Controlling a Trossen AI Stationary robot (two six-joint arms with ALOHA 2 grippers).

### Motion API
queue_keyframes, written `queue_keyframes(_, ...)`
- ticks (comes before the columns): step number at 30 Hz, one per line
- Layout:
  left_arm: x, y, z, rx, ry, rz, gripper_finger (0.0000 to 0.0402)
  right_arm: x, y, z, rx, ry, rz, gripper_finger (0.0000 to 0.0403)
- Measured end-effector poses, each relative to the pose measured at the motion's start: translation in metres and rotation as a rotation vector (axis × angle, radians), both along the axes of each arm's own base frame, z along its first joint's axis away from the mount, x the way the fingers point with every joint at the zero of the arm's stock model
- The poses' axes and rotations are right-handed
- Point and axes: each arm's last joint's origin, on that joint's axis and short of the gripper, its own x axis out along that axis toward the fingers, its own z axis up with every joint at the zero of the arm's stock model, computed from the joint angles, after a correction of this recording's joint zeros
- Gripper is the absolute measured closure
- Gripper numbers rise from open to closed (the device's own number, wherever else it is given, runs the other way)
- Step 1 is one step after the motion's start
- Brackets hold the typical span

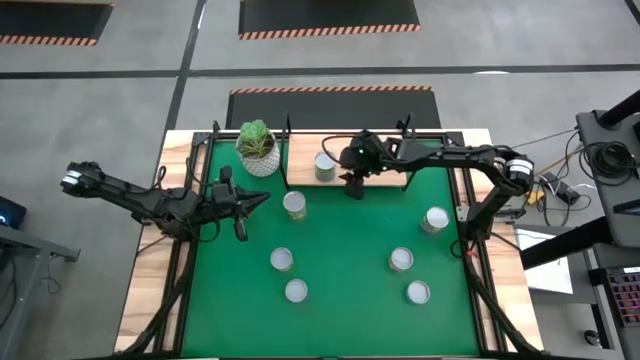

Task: Pick and place cans onto a shelf
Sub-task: Put the canned cherries on the shelf, then put the canned pears can on the shelf

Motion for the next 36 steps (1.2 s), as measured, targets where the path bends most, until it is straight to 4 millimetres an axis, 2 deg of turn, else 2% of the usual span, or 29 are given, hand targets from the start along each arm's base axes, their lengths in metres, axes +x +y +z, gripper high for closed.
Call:
queue_keyframes(4,0.0,0.0,0.0,0.004,0.001,0.0,0.0402,0.009,-0.005,-0.008,-0.035,-0.06,-0.001,0.0358)
queue_keyframes(6,0.0,0.0,0.0,0.011,0.002,0.0,0.0402,0.016,-0.007,-0.011,-0.062,-0.094,0.013,0.0385)
queue_keyframes(11,0.0,0.0,0.001,0.015,-0.003,0.0,0.0402,0.029,-0.013,-0.015,-0.082,-0.088,0.033,0.039)
queue_keyframes(18,0.0,0.0,0.001,0.015,-0.003,0.0,0.0402,0.028,-0.02,-0.011,-0.149,-0.037,-0.022,0.039)
queue_keyframes(22,0.0,0.0,0.001,0.015,-0.003,0.0,0.0402,0.034,-0.024,-0.011,-0.166,-0.1,-0.028,0.039)
queue_keyframes(27,0.0,0.0,0.001,0.015,-0.003,0.0,0.0402,0.043,-0.02,-0.018,-0.137,-0.146,0.026,0.039)
queue_keyframes(36,0.0,0.0,0.001,0.015,-0.004,0.0,0.0402,0.041,-0.018,-0.017,-0.116,-0.131,0.009,0.039)
